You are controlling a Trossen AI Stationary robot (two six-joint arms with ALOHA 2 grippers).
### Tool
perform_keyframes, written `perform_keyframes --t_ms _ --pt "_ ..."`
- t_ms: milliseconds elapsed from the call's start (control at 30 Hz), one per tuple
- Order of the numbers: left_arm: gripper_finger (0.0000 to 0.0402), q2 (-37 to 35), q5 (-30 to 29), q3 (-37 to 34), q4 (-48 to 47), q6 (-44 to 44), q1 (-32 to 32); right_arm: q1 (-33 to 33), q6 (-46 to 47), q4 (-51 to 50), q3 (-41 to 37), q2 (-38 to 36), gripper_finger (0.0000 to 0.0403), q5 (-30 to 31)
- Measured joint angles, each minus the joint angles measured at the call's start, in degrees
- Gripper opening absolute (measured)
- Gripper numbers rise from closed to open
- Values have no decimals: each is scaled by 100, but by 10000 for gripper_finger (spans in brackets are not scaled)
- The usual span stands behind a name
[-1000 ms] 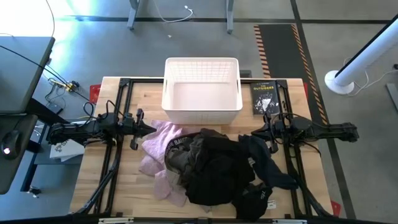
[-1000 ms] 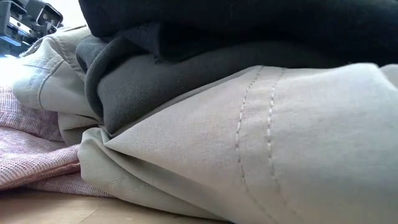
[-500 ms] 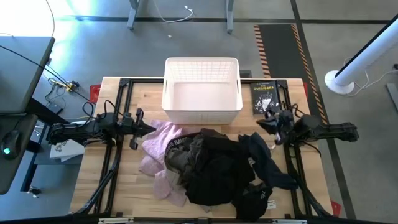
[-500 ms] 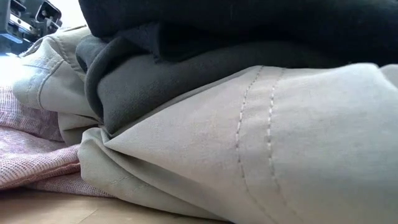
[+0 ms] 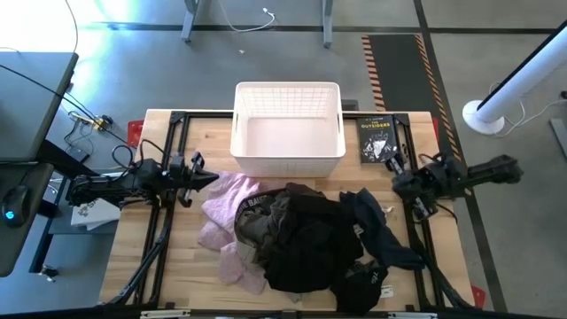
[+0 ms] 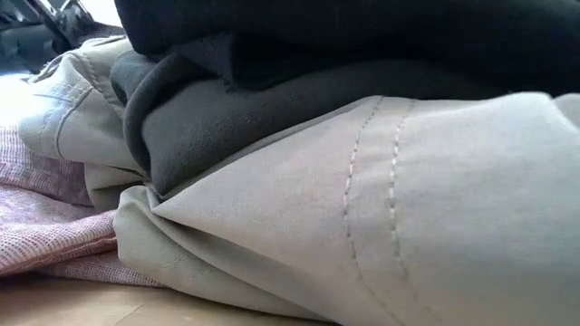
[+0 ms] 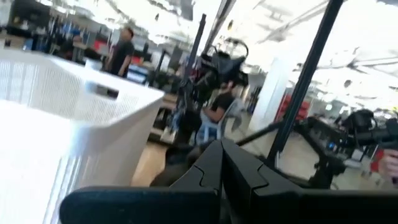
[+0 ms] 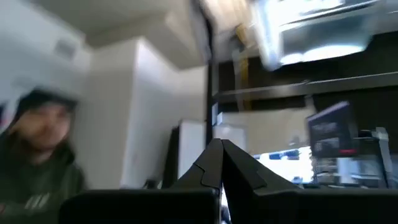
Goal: Sort clothes
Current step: Put the black underwear into the white bin
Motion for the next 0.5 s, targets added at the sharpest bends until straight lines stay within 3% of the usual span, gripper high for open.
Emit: perform_keyframes --t_ms 200,367,500 --pt "1 2 24 1 214 0 0 396 135 -34 1067 1265 0 -454" --pt "1 2 -251 1 239 49 0 575 157 -68 1951 2024 0 -223" --pt "1 2 -649 1 412 212 0 895 129 -949 2881 2661 0 -441"
